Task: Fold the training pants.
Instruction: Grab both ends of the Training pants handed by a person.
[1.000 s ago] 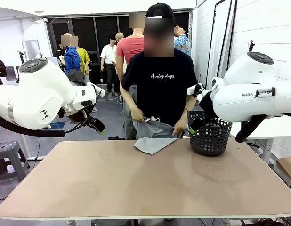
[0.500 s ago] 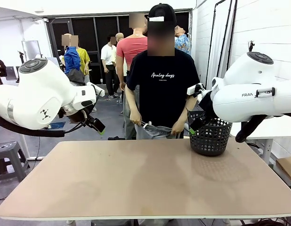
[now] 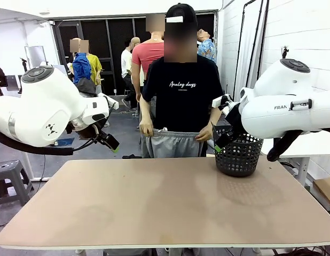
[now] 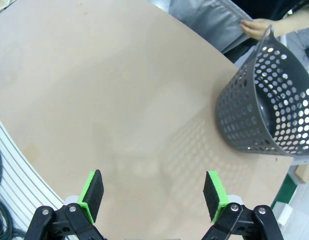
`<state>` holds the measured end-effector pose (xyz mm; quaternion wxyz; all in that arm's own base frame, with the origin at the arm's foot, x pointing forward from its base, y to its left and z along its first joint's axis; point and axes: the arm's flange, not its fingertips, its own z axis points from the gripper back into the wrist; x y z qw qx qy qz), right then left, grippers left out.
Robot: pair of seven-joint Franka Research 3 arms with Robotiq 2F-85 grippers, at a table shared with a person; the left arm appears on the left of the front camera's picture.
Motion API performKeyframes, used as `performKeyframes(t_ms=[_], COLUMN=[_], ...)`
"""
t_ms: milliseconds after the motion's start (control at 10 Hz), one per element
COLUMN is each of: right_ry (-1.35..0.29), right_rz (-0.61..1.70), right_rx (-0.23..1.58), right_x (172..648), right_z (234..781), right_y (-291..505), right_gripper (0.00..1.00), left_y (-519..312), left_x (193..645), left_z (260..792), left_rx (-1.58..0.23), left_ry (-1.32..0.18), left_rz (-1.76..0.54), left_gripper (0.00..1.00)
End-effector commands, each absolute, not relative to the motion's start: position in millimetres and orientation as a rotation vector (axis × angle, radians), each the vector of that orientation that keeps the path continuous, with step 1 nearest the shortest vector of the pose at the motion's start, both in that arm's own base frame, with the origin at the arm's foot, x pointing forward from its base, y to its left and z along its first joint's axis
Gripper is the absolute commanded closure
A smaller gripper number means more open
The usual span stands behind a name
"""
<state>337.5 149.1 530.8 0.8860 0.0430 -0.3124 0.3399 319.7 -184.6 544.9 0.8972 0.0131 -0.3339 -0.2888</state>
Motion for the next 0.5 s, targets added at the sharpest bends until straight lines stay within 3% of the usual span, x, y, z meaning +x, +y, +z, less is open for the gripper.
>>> performKeyframes(t_ms=[0, 400], right_ry=[-0.648, -0.648], right_rz=[0.706, 0.706], right_rx=[0.09, 0.09], right_x=[338.0, 338.0], right_z=[530.2, 530.2], right_y=[148.8, 148.8], right_gripper=[0.0, 0.0], left_y=[-183.7, -183.7], left_x=[321.3, 321.3], left_z=[545.2, 545.2], left_rx=[0.029, 0.029], left_ry=[-0.69, -0.69], left_rz=[-0.614, -0.614], left_gripper=[0.0, 0.0])
